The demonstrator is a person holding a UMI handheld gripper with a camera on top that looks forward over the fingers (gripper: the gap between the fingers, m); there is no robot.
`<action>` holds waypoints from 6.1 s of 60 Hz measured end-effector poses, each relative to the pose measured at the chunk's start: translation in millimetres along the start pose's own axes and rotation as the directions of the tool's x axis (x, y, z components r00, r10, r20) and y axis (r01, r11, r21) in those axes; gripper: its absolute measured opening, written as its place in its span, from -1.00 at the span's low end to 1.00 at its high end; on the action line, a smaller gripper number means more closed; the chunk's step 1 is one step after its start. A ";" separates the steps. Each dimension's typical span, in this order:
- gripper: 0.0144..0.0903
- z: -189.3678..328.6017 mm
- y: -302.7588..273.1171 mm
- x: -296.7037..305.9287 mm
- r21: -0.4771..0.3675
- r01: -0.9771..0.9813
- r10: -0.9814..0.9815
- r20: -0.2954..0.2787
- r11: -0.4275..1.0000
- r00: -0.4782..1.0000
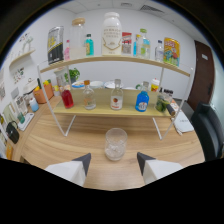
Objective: Make me a cup of Mojito.
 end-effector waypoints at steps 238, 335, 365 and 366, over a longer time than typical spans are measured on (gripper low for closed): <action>-0.95 30.5 -87.0 68.5 -0.395 0.908 -0.817 -0.472 -0.141 -0.332; 0.29 113.5 118.2 246.7 -0.157 -0.089 0.070 -0.120 0.984 0.990; 0.88 -12.7 -23.6 101.8 0.246 -0.082 0.086 -0.003 0.966 0.996; 0.87 -14.6 -23.3 93.1 0.247 -0.086 0.087 0.007 0.965 0.996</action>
